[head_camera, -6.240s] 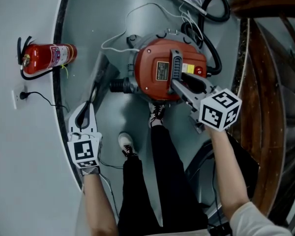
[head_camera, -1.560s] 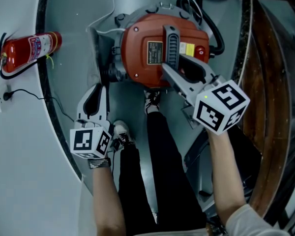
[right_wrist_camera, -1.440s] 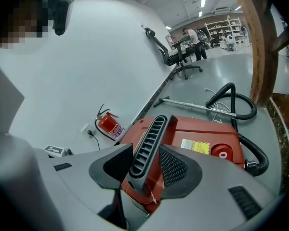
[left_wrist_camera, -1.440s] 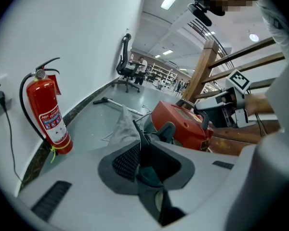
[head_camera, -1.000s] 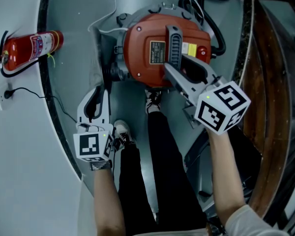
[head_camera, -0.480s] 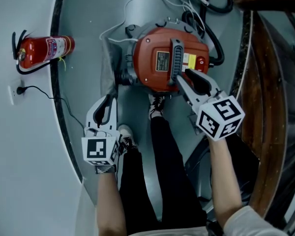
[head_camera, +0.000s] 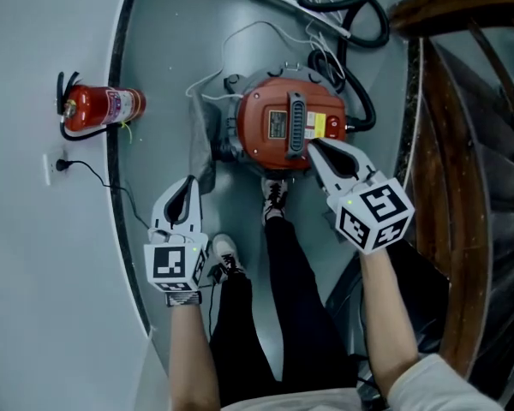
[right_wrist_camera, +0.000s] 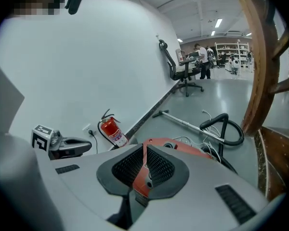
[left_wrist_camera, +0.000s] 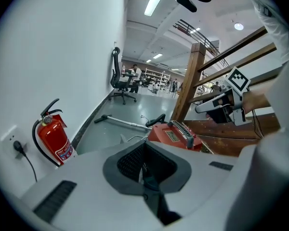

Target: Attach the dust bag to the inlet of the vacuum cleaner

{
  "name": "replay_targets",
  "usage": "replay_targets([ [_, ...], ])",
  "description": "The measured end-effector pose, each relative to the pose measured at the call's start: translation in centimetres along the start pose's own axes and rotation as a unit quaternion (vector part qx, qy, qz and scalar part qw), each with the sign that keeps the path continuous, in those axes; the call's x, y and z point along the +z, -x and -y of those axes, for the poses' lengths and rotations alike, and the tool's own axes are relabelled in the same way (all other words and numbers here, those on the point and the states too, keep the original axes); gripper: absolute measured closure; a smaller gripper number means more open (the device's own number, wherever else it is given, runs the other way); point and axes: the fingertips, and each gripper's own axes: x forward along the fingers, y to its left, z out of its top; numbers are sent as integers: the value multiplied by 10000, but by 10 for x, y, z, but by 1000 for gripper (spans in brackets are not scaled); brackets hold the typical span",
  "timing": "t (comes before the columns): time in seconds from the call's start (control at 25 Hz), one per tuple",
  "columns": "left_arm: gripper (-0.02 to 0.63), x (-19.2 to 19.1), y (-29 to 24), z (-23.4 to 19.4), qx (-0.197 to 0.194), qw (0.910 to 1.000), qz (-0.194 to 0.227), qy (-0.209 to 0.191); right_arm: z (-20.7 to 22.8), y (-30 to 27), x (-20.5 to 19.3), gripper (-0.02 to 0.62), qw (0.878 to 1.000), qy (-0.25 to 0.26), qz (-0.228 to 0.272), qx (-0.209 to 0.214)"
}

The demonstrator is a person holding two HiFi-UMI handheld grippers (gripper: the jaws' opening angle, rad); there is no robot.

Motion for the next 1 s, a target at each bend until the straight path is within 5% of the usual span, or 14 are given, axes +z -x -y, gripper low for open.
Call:
replay_targets([
  [1.0,606,252,215,46,-32,9894,1325,-584,-145,232,212,561,9800,1255,1544,95],
])
